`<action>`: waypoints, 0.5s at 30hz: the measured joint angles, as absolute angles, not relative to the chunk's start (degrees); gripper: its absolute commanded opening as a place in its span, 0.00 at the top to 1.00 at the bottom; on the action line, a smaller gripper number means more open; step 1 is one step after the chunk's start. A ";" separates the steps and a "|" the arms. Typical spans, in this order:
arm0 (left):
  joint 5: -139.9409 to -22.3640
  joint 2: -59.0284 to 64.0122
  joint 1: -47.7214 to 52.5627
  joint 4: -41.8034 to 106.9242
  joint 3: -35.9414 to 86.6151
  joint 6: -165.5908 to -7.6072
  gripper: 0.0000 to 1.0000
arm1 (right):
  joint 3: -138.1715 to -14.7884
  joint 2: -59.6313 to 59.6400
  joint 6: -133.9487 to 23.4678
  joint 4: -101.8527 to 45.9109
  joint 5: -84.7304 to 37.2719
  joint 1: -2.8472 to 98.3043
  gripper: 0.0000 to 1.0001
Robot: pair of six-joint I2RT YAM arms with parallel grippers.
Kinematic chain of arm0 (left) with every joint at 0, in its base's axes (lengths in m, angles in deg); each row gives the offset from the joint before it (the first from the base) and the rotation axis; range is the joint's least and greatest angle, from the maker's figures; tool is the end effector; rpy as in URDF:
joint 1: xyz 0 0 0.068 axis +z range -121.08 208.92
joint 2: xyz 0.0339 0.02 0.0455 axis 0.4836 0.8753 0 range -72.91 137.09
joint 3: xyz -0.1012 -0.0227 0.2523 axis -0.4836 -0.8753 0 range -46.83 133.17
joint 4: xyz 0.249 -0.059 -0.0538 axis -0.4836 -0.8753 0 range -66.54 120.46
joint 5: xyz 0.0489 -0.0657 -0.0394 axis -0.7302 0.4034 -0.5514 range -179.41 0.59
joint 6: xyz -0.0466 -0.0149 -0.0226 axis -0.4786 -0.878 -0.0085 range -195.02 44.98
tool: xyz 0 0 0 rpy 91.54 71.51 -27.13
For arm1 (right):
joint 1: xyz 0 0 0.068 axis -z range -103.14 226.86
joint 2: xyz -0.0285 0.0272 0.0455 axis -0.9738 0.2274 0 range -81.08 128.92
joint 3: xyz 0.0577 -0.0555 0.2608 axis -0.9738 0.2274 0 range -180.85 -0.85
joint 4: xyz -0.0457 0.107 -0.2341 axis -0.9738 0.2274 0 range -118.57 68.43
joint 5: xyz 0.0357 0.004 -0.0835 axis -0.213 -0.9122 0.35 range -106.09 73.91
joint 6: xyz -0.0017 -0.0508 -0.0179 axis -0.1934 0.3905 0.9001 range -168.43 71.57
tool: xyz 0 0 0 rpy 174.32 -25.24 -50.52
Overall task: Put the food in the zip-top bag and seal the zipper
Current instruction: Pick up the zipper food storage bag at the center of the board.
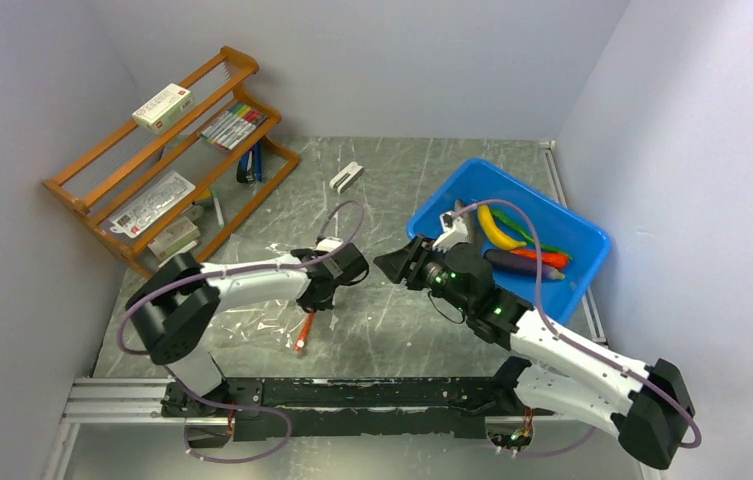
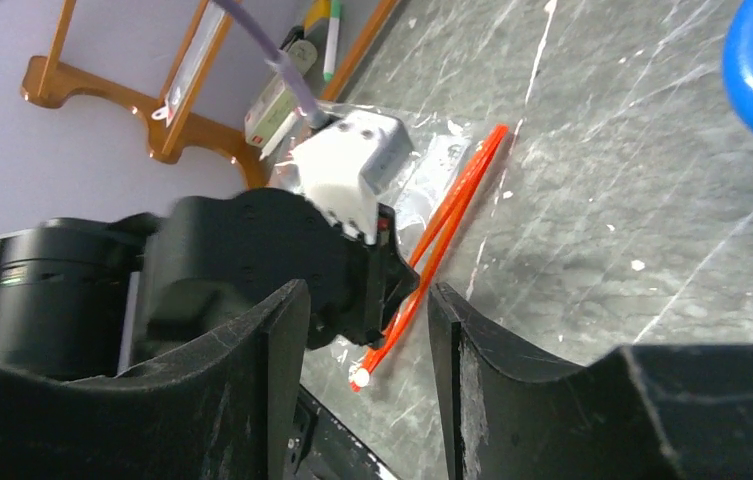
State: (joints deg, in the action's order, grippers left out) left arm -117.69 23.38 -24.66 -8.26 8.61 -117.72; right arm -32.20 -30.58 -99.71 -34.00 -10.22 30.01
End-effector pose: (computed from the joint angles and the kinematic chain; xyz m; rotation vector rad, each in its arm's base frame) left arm 0.1873 -0.2255 0.1574 0.1900 2.6368 0.2646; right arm 0.1459 0.1504 0.2677 0.1544 1.9510 1.0946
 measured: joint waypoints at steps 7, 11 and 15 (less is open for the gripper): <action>-114.34 9.34 -24.66 -7.04 8.30 -118.83 0.93 | -31.02 -22.07 -104.81 -38.63 -15.38 29.81 0.53; -111.35 -0.95 -24.66 -2.95 6.38 -119.22 0.93 | -30.49 -19.47 -106.71 -40.29 -17.08 28.85 0.54; -109.51 -6.11 -24.66 -0.37 4.52 -119.29 0.93 | -30.58 -18.53 -107.84 -42.57 -18.33 28.28 0.57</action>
